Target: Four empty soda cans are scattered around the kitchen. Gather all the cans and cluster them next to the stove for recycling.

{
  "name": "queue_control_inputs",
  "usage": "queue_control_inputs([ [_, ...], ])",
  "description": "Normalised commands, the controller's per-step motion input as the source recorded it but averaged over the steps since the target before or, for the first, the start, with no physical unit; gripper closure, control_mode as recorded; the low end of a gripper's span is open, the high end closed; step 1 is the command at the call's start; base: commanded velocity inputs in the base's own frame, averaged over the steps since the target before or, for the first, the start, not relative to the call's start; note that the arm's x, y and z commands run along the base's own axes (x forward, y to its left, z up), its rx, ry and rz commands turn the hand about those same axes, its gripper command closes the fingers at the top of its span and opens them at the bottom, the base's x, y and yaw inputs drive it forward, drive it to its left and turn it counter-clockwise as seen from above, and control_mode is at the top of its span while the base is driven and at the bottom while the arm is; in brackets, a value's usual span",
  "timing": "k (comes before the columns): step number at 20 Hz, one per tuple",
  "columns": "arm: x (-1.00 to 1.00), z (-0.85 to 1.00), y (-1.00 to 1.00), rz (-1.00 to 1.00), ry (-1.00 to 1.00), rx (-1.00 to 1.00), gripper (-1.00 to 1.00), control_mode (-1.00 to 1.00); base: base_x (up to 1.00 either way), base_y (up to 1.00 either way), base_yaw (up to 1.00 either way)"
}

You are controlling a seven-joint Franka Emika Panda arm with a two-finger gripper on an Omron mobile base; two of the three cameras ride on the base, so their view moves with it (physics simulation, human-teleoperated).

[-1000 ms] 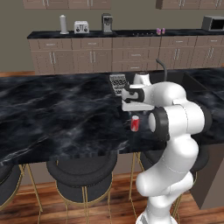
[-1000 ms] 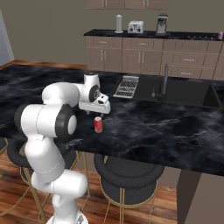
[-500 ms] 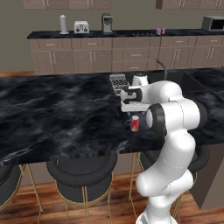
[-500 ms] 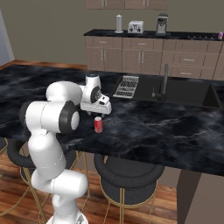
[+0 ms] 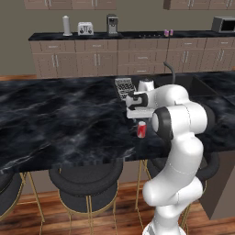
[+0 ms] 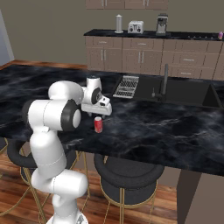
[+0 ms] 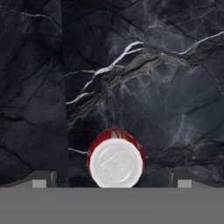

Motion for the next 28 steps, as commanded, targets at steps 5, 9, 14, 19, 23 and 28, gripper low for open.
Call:
queue_control_inputs([
  [5, 0.0, -0.1, 0.0, 0.0, 0.0, 0.0, -1.0, -1.0, 0.0, 0.0, 0.0],
  [9, 0.0, -0.06, 0.0, 0.0, 0.0, 0.0, -1.0, -1.0, 0.0, 0.0, 0.0],
  [14, 0.0, -0.04, -0.03, 0.0, 0.0, 0.0, -1.0, -1.0, 0.0, 0.0, 0.0],
  [19, 0.0, -0.05, -0.05, 0.0, 0.0, 0.0, -1.0, -1.0, 0.0, 0.0, 0.0],
  [23, 0.0, -0.06, -0.02, 0.0, 0.0, 0.0, -1.0, -1.0, 0.0, 0.0, 0.0],
  [28, 0.0, -0.07, 0.0, 0.0, 0.0, 0.0, -1.0, -1.0, 0.0, 0.0, 0.0],
])
